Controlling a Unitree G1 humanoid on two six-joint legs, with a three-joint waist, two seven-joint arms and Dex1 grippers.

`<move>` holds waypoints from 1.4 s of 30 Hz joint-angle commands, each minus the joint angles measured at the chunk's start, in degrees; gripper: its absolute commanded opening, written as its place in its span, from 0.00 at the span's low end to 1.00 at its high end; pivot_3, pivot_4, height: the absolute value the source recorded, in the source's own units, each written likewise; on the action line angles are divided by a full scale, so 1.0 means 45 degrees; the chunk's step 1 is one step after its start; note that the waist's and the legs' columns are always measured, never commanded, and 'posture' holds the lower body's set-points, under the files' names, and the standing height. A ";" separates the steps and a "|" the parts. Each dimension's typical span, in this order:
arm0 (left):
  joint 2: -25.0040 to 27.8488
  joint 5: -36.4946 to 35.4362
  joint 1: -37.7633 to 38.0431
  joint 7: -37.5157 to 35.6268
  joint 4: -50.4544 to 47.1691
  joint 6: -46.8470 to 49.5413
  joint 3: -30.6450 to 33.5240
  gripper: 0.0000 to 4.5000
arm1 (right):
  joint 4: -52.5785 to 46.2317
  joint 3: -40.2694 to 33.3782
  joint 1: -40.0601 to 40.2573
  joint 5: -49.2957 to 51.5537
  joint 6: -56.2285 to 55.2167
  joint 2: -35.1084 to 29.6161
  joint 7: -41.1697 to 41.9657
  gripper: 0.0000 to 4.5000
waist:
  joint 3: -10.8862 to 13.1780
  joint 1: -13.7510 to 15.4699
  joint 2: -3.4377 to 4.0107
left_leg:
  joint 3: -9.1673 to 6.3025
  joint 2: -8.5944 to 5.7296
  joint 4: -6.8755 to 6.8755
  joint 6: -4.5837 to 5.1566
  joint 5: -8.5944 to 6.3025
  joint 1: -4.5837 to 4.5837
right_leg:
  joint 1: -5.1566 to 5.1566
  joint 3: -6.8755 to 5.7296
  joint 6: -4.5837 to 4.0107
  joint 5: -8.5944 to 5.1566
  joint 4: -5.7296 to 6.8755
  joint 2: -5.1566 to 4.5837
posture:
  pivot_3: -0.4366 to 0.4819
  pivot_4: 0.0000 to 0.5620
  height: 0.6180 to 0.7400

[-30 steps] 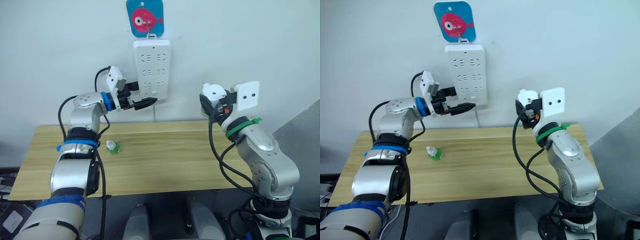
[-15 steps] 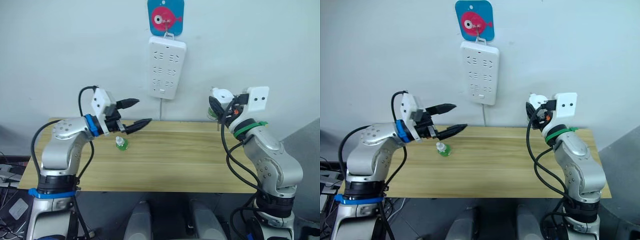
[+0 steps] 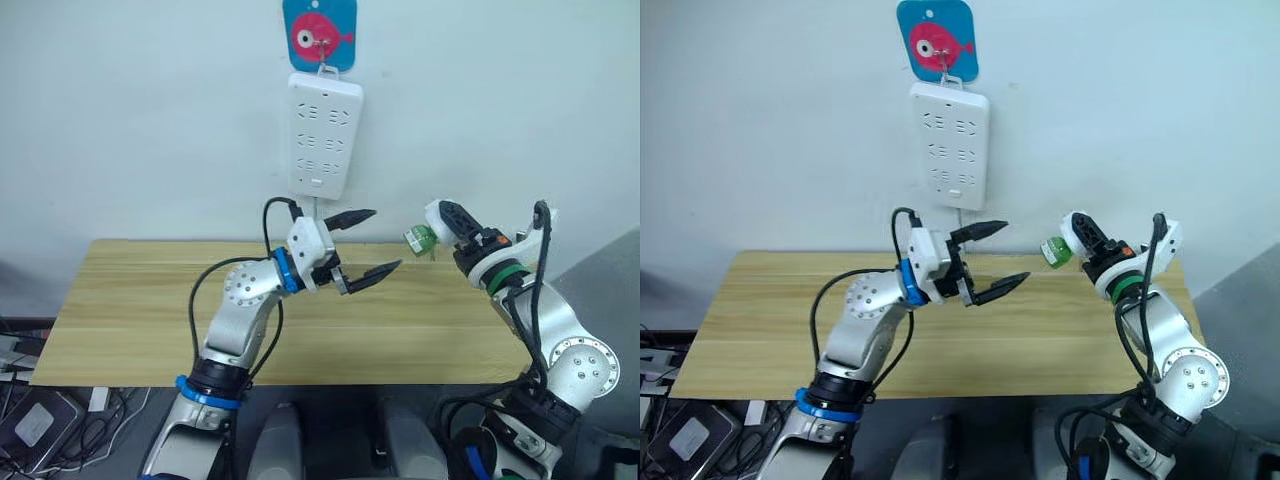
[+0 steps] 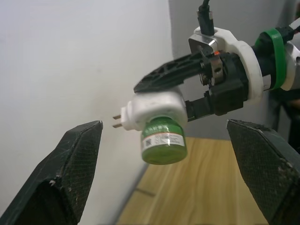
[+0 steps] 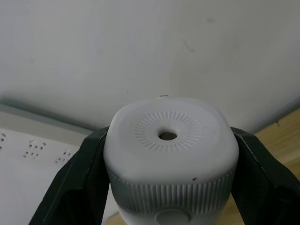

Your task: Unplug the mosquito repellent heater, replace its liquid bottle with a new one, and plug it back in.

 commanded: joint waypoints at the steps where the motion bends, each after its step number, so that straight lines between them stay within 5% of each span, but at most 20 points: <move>1: -0.0438 0.0097 -0.0302 0.0293 0.0151 -0.0565 -0.0246 1.00 | -0.0426 0.0852 0.0155 0.1974 -0.1223 -0.0545 -0.0948 0.67 | 0.0000 -0.0054 0.0000 | 0.0000 0.0000 0.0001 0.0000 0.0000 -0.0002 | 0.0000 -0.0001 0.0000 0.0000 0.0000 0.0004 | 0.35 0.47 1.00; 22: -0.1920 0.0788 -0.0937 0.1670 0.1825 -0.1627 -0.0666 1.00 | -0.1651 0.4979 0.1489 0.5324 -0.6226 -0.3388 -0.2537 0.67 | 0.0001 -0.0308 0.0001 | -0.0010 -0.0012 0.0002 0.0001 0.0000 -0.0017 | 0.0000 -0.0006 0.0006 -0.0003 -0.0023 0.0037 | 0.33 0.48 1.00; 31: -0.2080 0.0696 -0.1125 0.1756 0.1821 -0.1581 -0.0626 0.50 | -0.1781 0.5700 0.1602 0.5502 -0.7132 -0.4003 -0.2474 0.67 | 0.0001 -0.0302 0.0001 | -0.0012 -0.0009 0.0001 0.0000 0.0001 -0.0019 | 0.0000 -0.0008 0.0006 -0.0003 -0.0027 0.0037 | 0.33 0.47 1.00; 42: -0.1915 0.0893 -0.1052 0.1817 0.1641 -0.1671 -0.0668 0.50 | -0.1676 0.6065 0.1757 0.5412 -0.7555 -0.4528 -0.2254 0.67 | 0.0001 -0.0298 0.0001 | -0.0013 -0.0008 0.0001 -0.0001 0.0001 -0.0020 | 0.0000 -0.0010 0.0006 -0.0003 -0.0027 0.0037 | 0.33 0.45 1.00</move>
